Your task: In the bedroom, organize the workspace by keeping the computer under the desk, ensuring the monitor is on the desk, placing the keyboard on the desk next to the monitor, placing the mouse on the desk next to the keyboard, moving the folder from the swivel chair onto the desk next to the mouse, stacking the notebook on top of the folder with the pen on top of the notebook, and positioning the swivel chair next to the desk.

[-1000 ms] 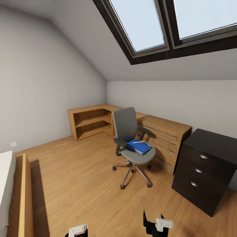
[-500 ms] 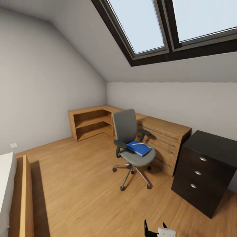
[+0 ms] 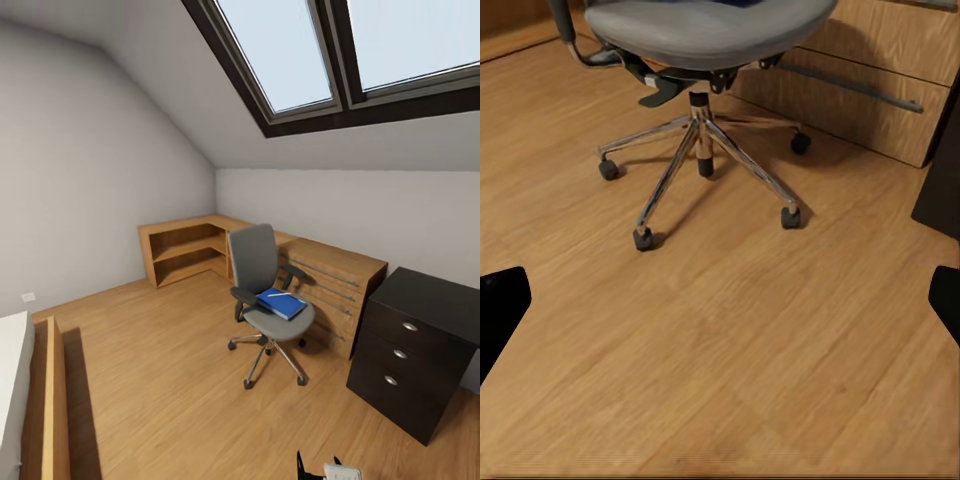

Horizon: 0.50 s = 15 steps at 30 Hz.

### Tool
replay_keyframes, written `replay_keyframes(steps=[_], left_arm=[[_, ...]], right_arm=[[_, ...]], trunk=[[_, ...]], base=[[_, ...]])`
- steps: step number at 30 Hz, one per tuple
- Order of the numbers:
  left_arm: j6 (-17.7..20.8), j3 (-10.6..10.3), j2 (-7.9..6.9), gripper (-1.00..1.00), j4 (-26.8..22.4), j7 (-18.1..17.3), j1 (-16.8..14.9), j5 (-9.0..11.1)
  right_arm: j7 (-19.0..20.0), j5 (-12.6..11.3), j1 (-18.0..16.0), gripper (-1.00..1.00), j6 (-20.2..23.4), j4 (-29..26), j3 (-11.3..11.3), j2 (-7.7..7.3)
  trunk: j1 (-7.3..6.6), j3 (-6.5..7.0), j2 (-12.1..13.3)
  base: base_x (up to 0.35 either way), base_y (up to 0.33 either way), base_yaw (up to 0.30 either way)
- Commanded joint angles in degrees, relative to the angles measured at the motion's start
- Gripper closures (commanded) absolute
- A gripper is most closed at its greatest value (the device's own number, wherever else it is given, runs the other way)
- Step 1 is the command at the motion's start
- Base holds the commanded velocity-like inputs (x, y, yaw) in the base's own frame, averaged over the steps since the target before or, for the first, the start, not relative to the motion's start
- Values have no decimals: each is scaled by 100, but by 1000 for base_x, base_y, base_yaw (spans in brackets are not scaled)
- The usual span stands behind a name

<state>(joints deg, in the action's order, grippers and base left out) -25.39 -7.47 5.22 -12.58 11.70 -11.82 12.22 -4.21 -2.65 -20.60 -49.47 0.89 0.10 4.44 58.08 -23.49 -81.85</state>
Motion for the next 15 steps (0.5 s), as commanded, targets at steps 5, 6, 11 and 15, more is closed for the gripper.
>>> replay_keyframes(steps=[5, 6, 11, 15], left_arm=[[-19, -52, -3, -100, 15, 34, -4, 48], [-19, -52, -3, -100, 16, 34, -4, 49], [-19, -53, -3, -100, 18, 34, -4, 51], [-19, -53, -3, -100, 18, 34, -4, 52]], right_arm=[[-1, -19, -6, -100, 46, 8, 7, 2], [-1, -18, -6, -100, 50, 8, 7, 1], [0, -17, -6, -100, 63, 8, 13, -6], [4, -17, -6, -100, 67, 8, 13, -6]], trunk=[[-111, 84, 198], [-133, 102, 238], [-242, 192, 439], [-330, 263, 599]], base=[[0, 0, -75], [0, 0, -171], [0, 0, -218], [0, 0, -268]])
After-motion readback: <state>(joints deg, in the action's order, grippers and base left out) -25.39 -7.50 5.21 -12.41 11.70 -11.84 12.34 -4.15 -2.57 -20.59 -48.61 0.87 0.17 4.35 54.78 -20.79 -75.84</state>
